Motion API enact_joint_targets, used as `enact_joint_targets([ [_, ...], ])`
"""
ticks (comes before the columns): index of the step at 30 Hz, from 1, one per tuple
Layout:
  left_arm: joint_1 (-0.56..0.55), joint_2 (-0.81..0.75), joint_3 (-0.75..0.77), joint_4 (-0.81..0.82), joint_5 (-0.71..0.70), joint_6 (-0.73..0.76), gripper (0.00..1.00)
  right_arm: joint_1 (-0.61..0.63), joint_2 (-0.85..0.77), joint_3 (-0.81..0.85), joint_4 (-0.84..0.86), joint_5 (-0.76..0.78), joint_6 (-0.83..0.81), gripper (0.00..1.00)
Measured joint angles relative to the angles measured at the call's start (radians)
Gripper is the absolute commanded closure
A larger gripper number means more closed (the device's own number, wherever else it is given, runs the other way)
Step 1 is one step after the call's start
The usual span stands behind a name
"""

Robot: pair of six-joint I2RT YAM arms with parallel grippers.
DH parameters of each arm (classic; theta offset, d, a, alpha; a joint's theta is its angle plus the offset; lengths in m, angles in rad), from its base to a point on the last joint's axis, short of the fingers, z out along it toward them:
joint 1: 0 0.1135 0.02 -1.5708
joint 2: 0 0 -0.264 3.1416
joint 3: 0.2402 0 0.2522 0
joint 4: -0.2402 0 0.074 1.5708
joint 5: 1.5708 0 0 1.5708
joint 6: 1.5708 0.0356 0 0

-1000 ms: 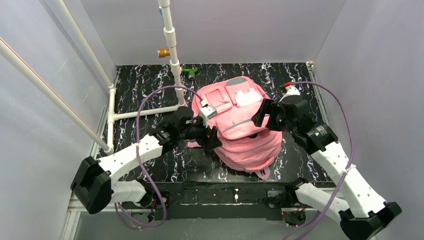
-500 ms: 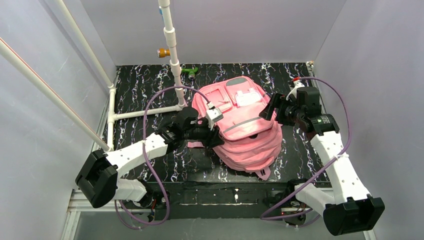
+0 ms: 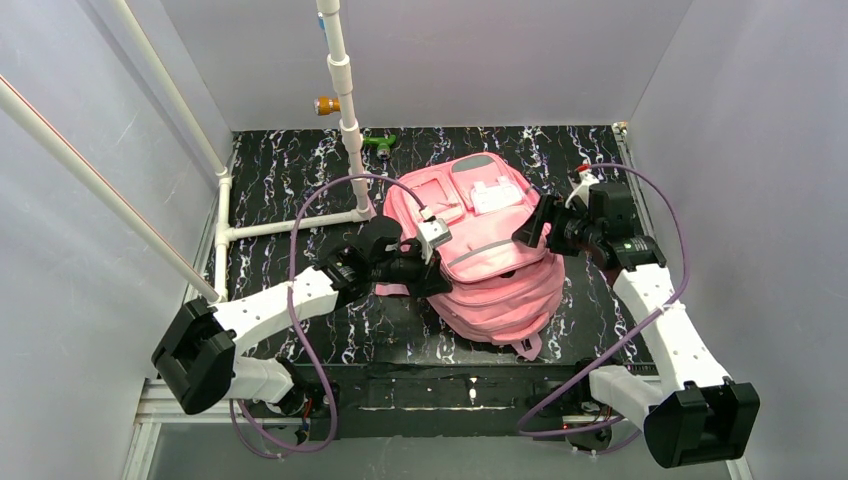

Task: Pack the student bag
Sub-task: Zip the student bag at the center of the board.

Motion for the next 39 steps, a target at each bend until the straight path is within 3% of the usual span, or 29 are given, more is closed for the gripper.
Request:
enact_joint_targets([
  [9, -0.125, 0.078, 0.105, -0.060, -0.014, -0.225, 1.00, -0.012, -0.183, -0.182, 0.143, 0.030, 0.150, 0.23],
  [17, -0.269, 0.314, 0.352, -0.156, -0.015, -0.481, 1.00, -0.008, -0.256, -0.218, 0.177, 0.116, 0.225, 0.19],
  [19, -0.278, 0.309, 0.335, -0.148, -0.026, -0.500, 1.00, -0.003, -0.251, -0.202, 0.149, 0.121, 0.217, 0.13],
  [25, -0.277, 0.243, 0.300, -0.134, -0.085, -0.489, 1.00, 0.026, -0.223, -0.113, -0.006, 0.134, 0.161, 0.10],
  [28, -0.273, 0.192, 0.257, -0.135, -0.113, -0.463, 1.00, 0.030, -0.204, -0.091, -0.078, 0.150, 0.149, 0.02],
  [39, -0.256, 0.147, 0.212, -0.153, -0.143, -0.400, 0.99, 0.030, -0.223, 0.111, -0.309, 0.244, 0.158, 0.02],
])
